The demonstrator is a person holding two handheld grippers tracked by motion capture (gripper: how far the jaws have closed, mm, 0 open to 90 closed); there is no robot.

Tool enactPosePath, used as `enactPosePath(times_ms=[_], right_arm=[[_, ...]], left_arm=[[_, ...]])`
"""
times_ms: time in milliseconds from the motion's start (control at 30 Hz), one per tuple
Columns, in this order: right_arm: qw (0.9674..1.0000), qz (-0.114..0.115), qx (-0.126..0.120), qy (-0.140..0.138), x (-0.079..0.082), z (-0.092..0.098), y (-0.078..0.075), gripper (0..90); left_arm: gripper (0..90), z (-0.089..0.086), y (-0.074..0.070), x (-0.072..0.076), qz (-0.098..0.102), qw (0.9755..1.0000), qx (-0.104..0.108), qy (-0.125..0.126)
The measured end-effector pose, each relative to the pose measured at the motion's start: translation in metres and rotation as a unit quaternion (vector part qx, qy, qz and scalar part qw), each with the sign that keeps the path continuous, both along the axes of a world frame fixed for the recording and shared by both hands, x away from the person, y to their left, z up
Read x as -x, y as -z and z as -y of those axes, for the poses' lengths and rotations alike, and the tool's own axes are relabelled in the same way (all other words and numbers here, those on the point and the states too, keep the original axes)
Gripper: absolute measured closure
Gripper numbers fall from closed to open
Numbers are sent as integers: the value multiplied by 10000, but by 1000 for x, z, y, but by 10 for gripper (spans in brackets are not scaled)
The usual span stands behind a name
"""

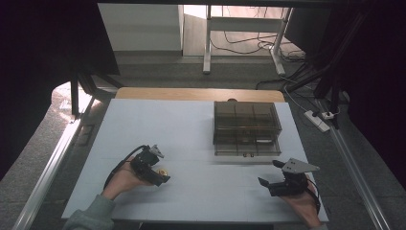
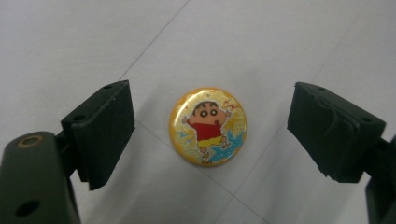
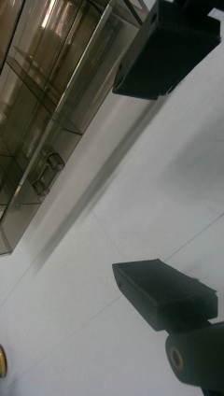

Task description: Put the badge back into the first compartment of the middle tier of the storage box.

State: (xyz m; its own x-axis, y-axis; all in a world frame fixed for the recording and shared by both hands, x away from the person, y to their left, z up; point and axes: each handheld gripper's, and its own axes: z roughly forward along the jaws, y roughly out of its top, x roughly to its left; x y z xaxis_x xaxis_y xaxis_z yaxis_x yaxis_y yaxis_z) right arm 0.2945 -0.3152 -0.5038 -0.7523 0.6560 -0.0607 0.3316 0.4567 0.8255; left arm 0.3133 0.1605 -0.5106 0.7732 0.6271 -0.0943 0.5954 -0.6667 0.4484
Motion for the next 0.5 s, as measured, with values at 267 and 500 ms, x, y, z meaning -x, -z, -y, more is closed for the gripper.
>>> enactPosePath(times_ms=[267,500], right_arm=[[10000,-1,29,23,0,1,0,123],[10000,-13,23,4,0,1,1,124]], left_arm=[[205,1,6,0,-40,9997,-226,13],[281,2,9,1,-78,9994,-316,104]])
